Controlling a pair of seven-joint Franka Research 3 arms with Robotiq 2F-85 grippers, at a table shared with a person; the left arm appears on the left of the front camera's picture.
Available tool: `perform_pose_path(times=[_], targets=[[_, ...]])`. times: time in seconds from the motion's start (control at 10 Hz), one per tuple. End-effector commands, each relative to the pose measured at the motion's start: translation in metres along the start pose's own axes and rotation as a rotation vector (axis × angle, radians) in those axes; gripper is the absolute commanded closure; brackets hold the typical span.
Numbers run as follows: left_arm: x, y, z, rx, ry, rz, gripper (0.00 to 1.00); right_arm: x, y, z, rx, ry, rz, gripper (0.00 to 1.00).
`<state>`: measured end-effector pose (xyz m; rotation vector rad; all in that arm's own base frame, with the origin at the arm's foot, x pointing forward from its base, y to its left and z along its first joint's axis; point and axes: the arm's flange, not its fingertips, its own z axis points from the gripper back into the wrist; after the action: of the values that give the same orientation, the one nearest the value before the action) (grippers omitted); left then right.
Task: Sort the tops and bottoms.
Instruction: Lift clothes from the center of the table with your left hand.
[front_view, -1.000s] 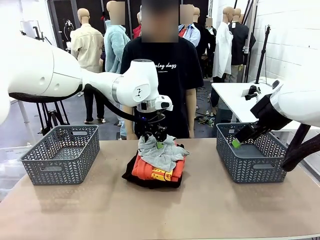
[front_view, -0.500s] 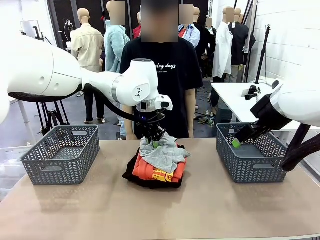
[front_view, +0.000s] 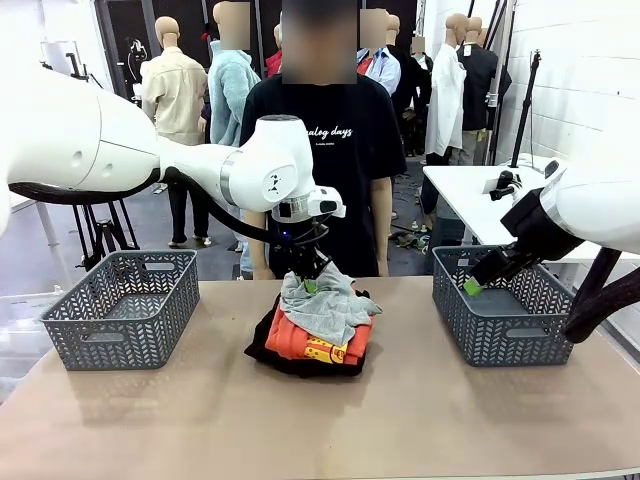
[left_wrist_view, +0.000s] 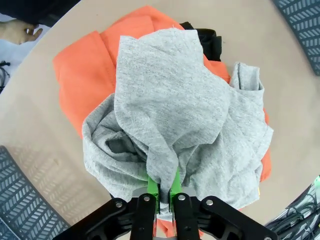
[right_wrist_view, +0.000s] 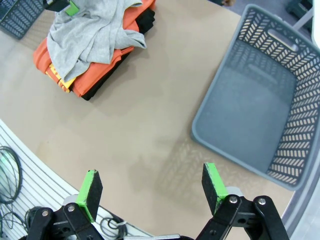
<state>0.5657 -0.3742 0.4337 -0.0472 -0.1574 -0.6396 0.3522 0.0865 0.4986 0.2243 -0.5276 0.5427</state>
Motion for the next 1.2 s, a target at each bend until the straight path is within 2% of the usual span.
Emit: perform_pose_path(times=[0.0,0.1,0.2,0.4,0.7,0.9,1.1], targets=[[0.0,-0.001,0.001,-0.002,-0.003,-0.003,1.0,-0.004,0.0,-0.002,0.021,-0.001,-0.004,0.0],[-0.003,-0.006,0.037,-0.014,-0.063,0.003,1.0,-0.004,0.0,-0.002,0.021,-0.001,-0.004,0.0],[-0.002,-0.012,0.071,0.036,-0.082,-0.025,1.0,-0.004,0.0,-0.002,0.021,-0.001,-0.004,0.0],[-0.001,-0.021,0.12,0.071,-0.008,-0.04,1.0,-0.004,0.0,-0.002,0.021,-0.001,-0.004,0.0],[-0.013,-0.035,0.163,0.077,-0.041,-0.045,1.0,-0.004,0.0,-0.002,0.021,-0.001,-0.004,0.0],[-0.012,-0.032,0.188,0.115,-0.103,-0.05,1.0,-0.004,0.0,-0.002,0.021,-0.001,-0.004,0.0],[-0.012,-0.038,0.21,0.128,-0.148,-0.107,1.0,-0.004,0.0,-0.002,0.021,-0.001,-0.004,0.0]])
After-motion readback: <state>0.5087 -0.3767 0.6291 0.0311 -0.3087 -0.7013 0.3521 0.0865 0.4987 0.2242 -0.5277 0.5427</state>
